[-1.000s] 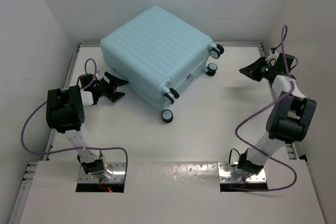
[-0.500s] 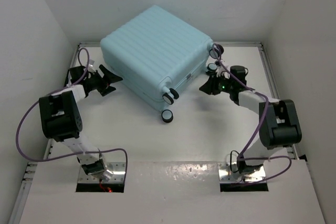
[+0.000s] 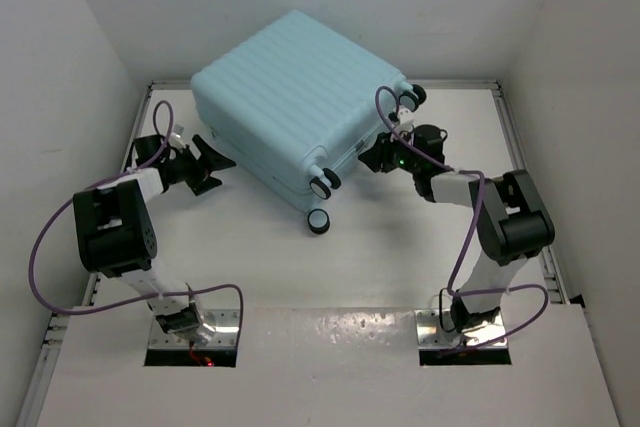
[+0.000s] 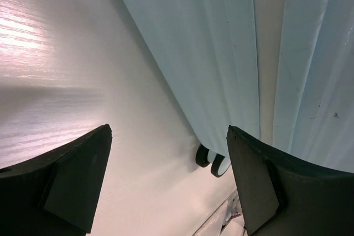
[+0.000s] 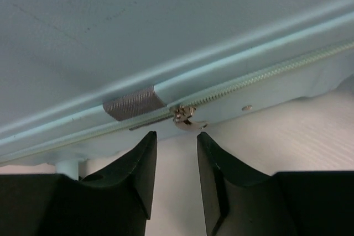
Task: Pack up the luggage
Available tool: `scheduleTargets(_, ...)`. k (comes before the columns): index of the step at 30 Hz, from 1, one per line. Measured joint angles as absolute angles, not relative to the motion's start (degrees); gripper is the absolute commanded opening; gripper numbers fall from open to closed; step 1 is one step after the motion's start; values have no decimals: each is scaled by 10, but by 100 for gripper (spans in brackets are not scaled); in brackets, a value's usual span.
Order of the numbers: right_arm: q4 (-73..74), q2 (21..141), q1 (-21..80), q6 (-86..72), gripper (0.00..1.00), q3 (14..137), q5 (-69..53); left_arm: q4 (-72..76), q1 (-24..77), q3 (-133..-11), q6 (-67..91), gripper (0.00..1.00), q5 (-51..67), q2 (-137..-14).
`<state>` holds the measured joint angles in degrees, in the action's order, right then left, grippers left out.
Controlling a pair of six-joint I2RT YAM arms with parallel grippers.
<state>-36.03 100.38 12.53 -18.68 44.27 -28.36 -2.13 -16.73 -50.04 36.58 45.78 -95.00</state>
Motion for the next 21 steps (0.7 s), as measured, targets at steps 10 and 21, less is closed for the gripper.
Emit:
scheduleTargets(10, -380, 1043, 145, -169, 19, 464, -223, -26, -170, -500, 362, 88, 456, -950)
scheduleTargets(21, -420, 1043, 135, -156, 0, 454, -208, -26, -174, -501, 359, 88, 456, -950)
